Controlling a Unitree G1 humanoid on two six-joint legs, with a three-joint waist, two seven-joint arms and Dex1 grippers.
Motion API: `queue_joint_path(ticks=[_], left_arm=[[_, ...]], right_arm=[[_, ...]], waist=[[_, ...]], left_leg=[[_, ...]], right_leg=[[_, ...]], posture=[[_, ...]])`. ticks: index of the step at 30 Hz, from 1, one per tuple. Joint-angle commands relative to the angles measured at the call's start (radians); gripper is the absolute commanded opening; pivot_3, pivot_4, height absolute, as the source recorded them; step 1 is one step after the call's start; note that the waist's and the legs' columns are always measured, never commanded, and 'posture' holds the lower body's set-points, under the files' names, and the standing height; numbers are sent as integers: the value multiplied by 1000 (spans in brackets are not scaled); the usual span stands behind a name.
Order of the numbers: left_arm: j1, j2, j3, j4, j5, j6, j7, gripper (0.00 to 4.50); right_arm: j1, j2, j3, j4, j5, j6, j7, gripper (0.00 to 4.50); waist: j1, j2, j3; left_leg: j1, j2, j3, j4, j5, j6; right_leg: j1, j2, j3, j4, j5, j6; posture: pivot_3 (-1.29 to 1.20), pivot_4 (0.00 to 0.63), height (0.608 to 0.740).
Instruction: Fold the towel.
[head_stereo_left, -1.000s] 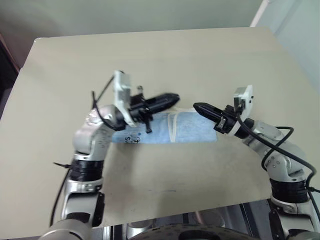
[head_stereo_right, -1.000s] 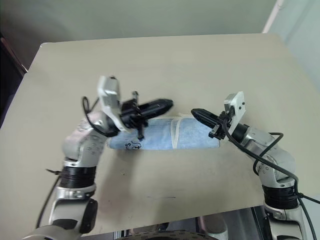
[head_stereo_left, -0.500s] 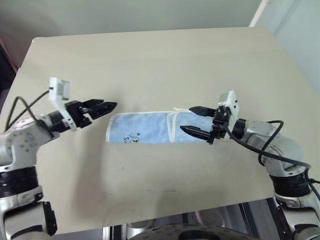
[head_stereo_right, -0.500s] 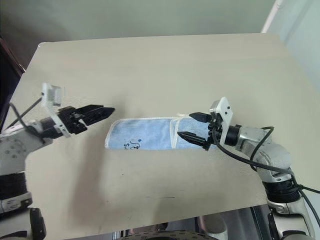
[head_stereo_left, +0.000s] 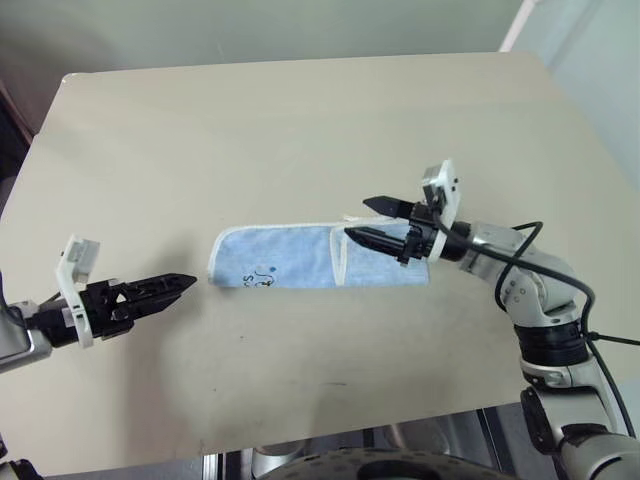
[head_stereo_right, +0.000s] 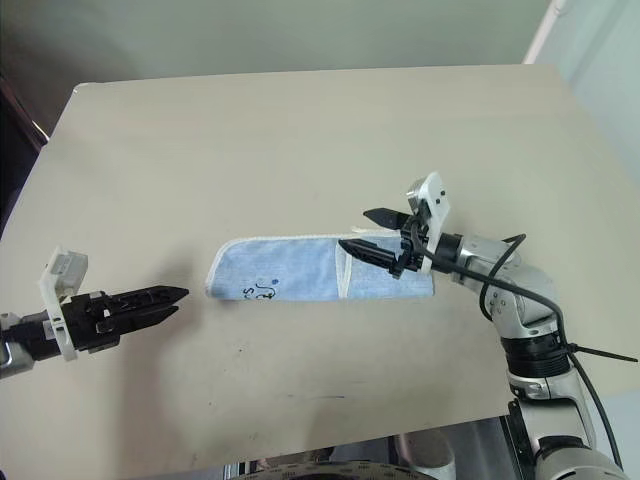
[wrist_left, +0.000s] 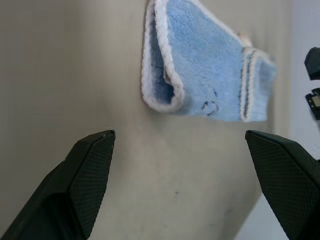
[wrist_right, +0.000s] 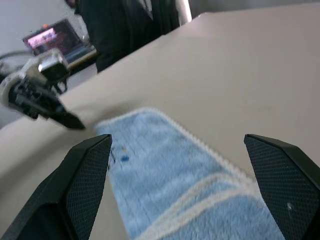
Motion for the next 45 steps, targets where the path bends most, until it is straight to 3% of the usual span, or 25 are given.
queue_joint_path(ticks=[1,8,19,26,29,38,41,45], left_arm=[[6,-28,-4,8,-113,6,111,4500],[3,-87,-105,39,-356,-124,341,4500],[41,-70,-210,62,-555,-328,547,4500],[-18,-136,-253,110,-568,-430,639,4500],[-45,-164,-261,116,-573,-442,653,4500],[-71,-194,-276,123,-573,-449,659,4500],[-76,-198,-278,124,-571,-462,666,3918],[-74,-206,-279,119,-570,-477,663,2472]], right_arm=[[4,7,-24,-17,11,9,-19,4472],[25,8,-33,-43,11,24,-47,4472],[32,15,-81,-69,37,62,-107,4472],[28,17,-78,-63,17,46,-130,4472],[31,12,-85,-72,20,47,-138,4472],[53,-3,-98,-96,21,50,-156,4472],[61,-3,-97,-106,21,50,-161,4500],[63,-1,-93,-106,18,48,-165,4500]], waist=[[-1,0,0],[-3,-2,1],[-3,-2,1],[-2,-1,2],[0,-1,3],[2,0,3],[3,0,3],[1,-3,4]], left_leg=[[1,0,0,0,0,-1],[3,1,0,-1,4,-7],[14,-2,-3,-12,6,-9],[21,-2,-6,-20,11,-8],[23,-2,-9,-20,14,-7],[21,-3,-11,-20,16,-7],[21,-3,-12,-20,16,-7],[18,-3,-12,-20,13,-10]], right_leg=[[0,0,0,1,0,-1],[-3,2,0,11,-2,-6],[3,2,0,13,2,-12],[5,4,-1,15,5,-17],[8,6,-1,15,1,-11],[9,7,0,14,1,-11],[9,7,0,14,1,-11],[6,8,0,13,1,-11]], posture=[[0,150,740],[0,150,740],[0,150,740],[0,150,740],[0,150,740],[0,150,740],[0,150,740],[0,150,740]])
